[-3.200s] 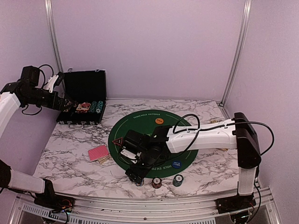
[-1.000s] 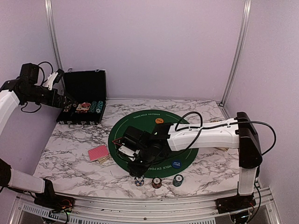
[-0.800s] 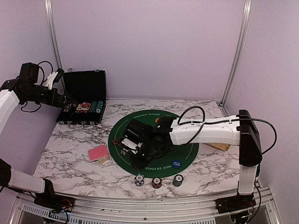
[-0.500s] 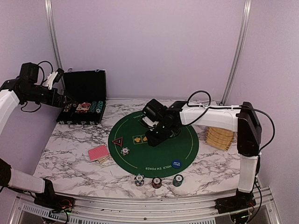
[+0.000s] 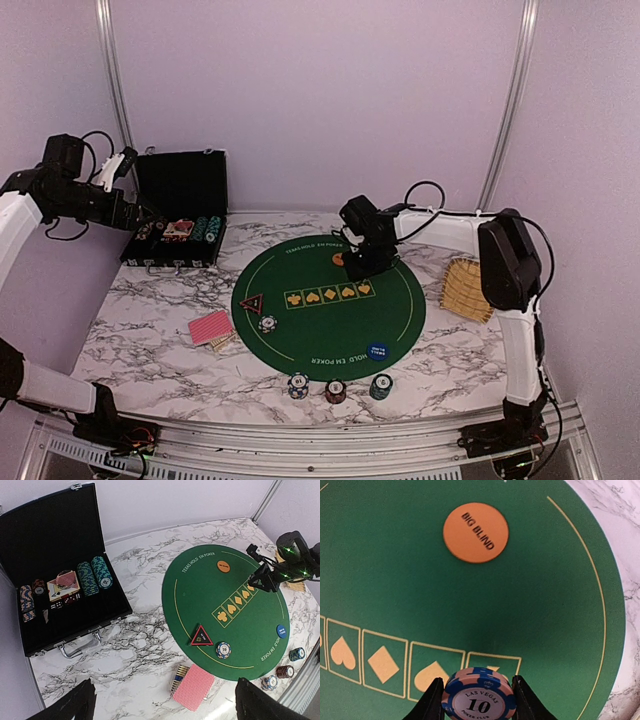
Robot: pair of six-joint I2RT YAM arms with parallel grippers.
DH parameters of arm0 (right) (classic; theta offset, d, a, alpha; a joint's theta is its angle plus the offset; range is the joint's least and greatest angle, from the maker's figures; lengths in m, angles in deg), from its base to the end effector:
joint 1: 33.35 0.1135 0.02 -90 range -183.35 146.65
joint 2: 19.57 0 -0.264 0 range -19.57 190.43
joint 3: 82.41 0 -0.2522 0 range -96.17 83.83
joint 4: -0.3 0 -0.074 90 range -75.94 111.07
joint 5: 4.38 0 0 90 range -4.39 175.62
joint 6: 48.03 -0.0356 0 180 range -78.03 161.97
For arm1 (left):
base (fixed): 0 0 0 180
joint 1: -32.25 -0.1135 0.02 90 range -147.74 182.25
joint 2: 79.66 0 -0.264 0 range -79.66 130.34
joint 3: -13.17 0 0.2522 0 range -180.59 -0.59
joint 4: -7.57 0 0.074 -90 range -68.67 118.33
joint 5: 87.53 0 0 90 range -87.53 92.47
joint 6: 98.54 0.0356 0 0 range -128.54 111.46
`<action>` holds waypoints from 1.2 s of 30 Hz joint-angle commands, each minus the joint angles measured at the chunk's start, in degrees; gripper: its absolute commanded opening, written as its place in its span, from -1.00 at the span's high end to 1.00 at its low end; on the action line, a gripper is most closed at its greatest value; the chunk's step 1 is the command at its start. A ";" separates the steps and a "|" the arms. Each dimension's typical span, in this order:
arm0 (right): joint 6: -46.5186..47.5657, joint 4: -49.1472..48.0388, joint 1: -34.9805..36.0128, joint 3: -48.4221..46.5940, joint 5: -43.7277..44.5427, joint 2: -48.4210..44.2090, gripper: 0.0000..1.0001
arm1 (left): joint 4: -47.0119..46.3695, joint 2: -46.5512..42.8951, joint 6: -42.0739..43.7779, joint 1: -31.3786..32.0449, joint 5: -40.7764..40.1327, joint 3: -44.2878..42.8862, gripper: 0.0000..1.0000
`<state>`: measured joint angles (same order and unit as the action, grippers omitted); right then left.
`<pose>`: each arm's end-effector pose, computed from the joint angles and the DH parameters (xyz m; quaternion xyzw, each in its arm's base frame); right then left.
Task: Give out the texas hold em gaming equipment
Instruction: Place the poker chips pile in the big blind area.
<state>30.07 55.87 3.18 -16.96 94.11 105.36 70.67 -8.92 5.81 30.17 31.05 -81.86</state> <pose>0.3758 0.2718 0.1848 -0.1930 0.9562 0.0192 0.2192 0.2453 -0.0081 0.4005 0.1994 0.8576 -0.1605 0.4462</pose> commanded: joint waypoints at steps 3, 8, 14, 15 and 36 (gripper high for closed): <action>0.08 -3.18 -2.84 -5.99 0.37 3.80 0.67 | 1.11 0.51 0.57 0.19 1.02 -0.66 -0.98; 0.03 -3.65 -3.31 -9.60 0.31 7.60 0.67 | 1.19 0.76 0.73 0.21 0.81 -0.64 -0.98; -0.58 -5.38 -4.95 -10.99 0.28 9.85 0.67 | 1.17 0.54 1.20 0.22 0.35 -0.64 -0.98; -0.51 -5.76 -5.24 -11.00 0.30 10.10 0.67 | 1.19 0.64 1.23 0.24 0.34 -0.76 -0.98; -0.97 -6.60 -5.95 -12.90 -3.71 13.00 0.16 | 1.24 -0.19 1.47 0.21 -0.55 -0.64 -0.98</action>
<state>29.59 49.48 -2.69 -27.39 91.64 117.23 70.69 -8.49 6.49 30.17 30.81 -81.86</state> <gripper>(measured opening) 0.402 0.989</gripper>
